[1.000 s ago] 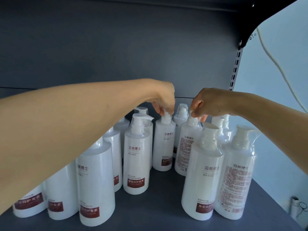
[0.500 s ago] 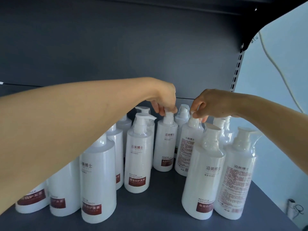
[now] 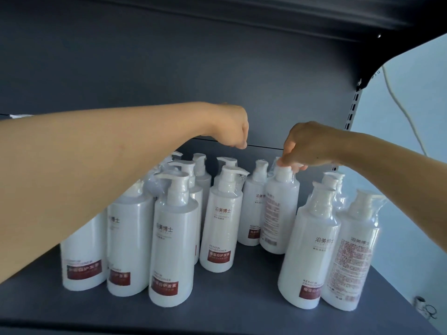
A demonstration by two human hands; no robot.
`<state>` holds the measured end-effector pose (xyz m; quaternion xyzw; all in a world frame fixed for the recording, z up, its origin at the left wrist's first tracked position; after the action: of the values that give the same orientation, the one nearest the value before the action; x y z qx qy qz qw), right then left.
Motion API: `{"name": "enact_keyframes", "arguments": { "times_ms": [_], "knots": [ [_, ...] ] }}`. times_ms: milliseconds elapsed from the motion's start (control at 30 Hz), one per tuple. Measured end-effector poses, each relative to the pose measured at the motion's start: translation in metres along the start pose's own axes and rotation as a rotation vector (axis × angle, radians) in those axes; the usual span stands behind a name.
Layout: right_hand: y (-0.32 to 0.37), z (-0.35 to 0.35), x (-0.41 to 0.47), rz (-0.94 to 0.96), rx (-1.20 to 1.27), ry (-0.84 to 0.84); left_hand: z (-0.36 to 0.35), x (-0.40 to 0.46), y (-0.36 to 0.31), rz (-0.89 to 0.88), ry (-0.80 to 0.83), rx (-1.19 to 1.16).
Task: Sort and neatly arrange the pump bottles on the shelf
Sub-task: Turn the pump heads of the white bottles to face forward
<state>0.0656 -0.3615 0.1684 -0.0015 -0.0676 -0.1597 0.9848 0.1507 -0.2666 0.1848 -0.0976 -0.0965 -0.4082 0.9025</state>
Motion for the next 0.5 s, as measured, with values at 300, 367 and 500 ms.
{"name": "enact_keyframes", "arguments": {
  "times_ms": [300,367,500],
  "knots": [
    [0.021,-0.003,-0.018,-0.143,0.102,-0.019,-0.001,-0.012,0.008,-0.023,0.004,0.012],
    [0.024,-0.012,-0.018,-0.148,0.065,-0.040,-0.001,-0.015,0.008,-0.031,0.000,0.022],
    [0.016,-0.021,-0.017,-0.148,0.045,-0.059,-0.001,-0.021,0.009,-0.034,0.009,0.026]
  ]
}}
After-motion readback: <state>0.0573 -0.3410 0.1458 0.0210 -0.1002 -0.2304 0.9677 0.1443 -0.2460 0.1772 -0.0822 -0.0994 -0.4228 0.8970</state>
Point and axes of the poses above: each hand's wrist, its own x-axis towards the middle knuckle, its own z-axis out of the back of the hand, y = z × x, the point moved 8 cm from there along x, towards the middle knuckle, and after that the axes turned 5 degrees about z, right-handed, at the moved point
